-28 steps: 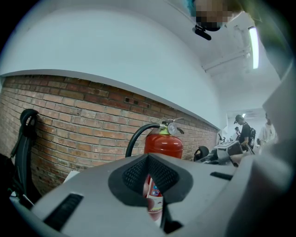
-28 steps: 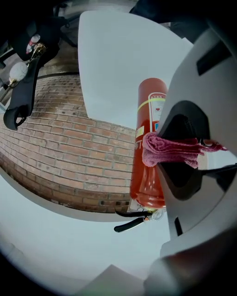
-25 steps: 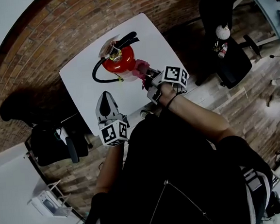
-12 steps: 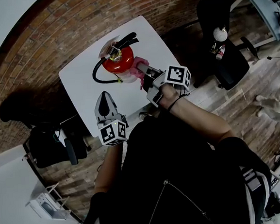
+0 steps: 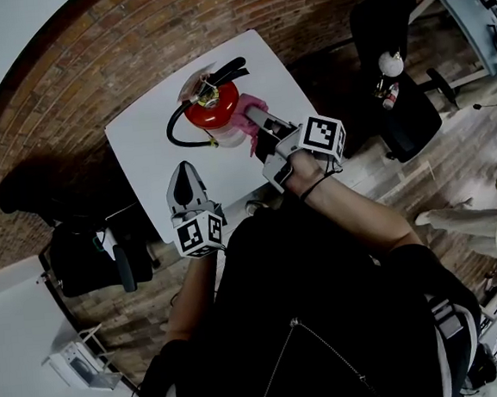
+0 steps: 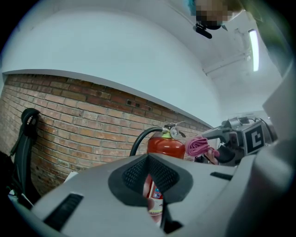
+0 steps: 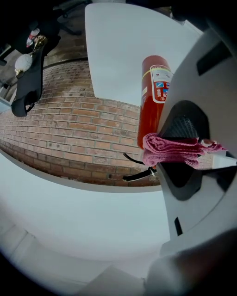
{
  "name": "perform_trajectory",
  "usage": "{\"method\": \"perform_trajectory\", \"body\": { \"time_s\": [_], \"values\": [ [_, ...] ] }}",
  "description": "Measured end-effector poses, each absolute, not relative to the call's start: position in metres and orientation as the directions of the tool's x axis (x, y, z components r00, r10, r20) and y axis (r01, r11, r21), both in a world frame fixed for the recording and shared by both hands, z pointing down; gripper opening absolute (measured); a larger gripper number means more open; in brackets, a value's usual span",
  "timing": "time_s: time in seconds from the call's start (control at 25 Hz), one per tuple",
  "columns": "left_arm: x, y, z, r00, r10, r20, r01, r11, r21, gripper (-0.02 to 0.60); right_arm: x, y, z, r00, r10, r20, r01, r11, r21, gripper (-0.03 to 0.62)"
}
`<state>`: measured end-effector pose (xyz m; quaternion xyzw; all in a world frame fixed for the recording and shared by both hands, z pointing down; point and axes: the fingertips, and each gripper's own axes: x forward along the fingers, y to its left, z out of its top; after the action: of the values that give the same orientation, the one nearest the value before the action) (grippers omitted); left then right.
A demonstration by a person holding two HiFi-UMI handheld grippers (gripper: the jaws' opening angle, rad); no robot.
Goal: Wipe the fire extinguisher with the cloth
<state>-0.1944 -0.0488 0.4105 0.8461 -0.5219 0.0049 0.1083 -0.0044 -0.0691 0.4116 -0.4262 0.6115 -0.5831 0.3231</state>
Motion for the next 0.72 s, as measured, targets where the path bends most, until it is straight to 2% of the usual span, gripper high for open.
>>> {"method": "perform_trajectory", "body": {
  "time_s": [0.2,0.28,0.36,0.48,0.56,0.64,0.72],
  "values": [
    [-0.195,-0.049,0.413,0.452,-0.884,0.121,-0.885,-0.428,0.180,0.008,-0.005,-0.069,0.375,-0.455,-0.891,0.005,-0.136,0.064,-0.989,0.120],
    [-0.194,-0.049,0.413,0.447,-0.886,0.120,-0.887,-0.423,0.185,0.008,-0.006,-0.068,0.358,-0.483,-0.875,-0.018,-0.215,0.139,-0.967,0.120],
    [-0.194,-0.050,0.411,0.440,-0.890,0.116,-0.890,-0.416,0.188,0.008,-0.011,-0.065,0.343,-0.527,-0.850,-0.023,-0.357,0.246,-0.901,0.120],
    [-0.194,-0.051,0.411,0.428,-0.897,0.107,-0.894,-0.404,0.192,0.008,-0.027,-0.052,0.334,-0.612,-0.790,0.049,-0.615,0.435,-0.658,0.120],
    [-0.195,-0.051,0.411,0.414,-0.905,0.100,-0.899,-0.389,0.199,0.008,-0.043,-0.041,0.342,-0.658,-0.738,0.152,-0.716,0.550,-0.429,0.120],
    [-0.198,-0.051,0.412,0.398,-0.912,0.098,-0.905,-0.373,0.205,0.008,-0.059,-0.030,0.362,-0.679,-0.683,0.270,-0.733,0.645,-0.215,0.120],
    [-0.201,-0.051,0.412,0.381,-0.919,0.099,-0.911,-0.355,0.213,0.008,-0.074,-0.021,0.388,-0.675,-0.636,0.374,-0.690,0.723,-0.016,0.120]
  ]
}}
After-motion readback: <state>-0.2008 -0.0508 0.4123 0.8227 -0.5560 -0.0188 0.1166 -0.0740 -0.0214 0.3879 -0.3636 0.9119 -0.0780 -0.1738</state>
